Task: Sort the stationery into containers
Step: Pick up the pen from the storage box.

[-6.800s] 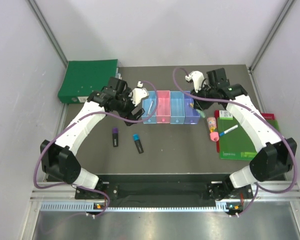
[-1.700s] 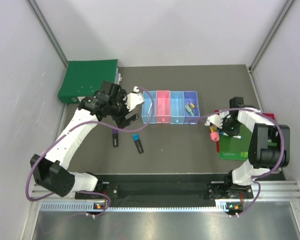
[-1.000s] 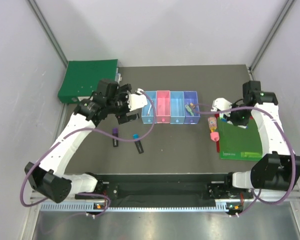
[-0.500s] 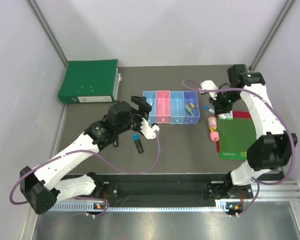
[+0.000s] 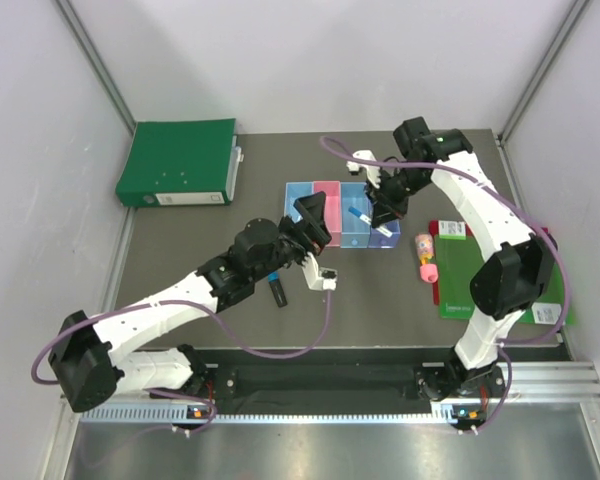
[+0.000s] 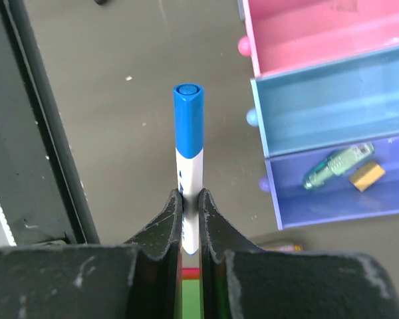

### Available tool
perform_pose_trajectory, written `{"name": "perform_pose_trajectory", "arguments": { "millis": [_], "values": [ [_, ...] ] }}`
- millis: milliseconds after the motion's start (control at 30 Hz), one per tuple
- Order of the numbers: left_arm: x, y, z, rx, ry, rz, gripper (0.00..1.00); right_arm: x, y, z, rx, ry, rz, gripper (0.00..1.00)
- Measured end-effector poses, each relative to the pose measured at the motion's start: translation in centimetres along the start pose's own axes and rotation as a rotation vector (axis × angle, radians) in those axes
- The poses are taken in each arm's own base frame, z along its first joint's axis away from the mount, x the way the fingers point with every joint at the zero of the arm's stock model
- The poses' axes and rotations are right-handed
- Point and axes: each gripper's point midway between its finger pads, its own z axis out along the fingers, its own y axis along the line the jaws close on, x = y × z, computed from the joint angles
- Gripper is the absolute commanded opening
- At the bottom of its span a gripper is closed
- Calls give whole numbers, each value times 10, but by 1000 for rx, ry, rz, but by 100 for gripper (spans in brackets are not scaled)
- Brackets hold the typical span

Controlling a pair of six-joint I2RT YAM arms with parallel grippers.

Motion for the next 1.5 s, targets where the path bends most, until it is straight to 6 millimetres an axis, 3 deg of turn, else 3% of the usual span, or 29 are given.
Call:
{"name": "perform_pose_trajectory", "arguments": {
  "millis": [100,333,500,900,1000,1067,1100,1200,1300,1333,1400,1467,1500],
  "values": [
    [-12,4,3,-46,-31,51,99,-5,6,4,-18,0,-2,0],
    [-33,-8,13,-39,-90,110,99,-11,17,14,-58,8,-10,0],
    [-38,-7,19,-56,-97,123,99,-13,19,15,-65,7,-9,0],
    [-49,-28,41,-12,-120,129,94,-26,41,28,-111,21,-60,0],
    [-49,-27,43,-13,-118,125,83,-26,41,28,-111,21,-61,0],
    [-48,-26,46,-14,-114,117,71,-26,41,28,-111,21,-60,0],
    [-48,-25,47,-16,-113,114,60,-25,41,28,-111,22,-60,1],
    [-49,-22,51,-20,-114,108,44,-26,41,28,-112,22,-61,0],
    [-49,-23,55,-15,-109,104,38,-26,42,28,-112,23,-59,0],
    [-49,-24,56,-10,-108,103,28,-26,42,28,-111,24,-59,0],
    [-49,-27,57,-3,-103,102,19,-26,41,28,-109,23,-59,1],
    [-48,-33,57,23,-95,106,1,-26,41,26,-104,29,-53,1],
    [-48,-35,57,31,-93,103,0,-25,41,26,-100,33,-53,1]
  ]
}}
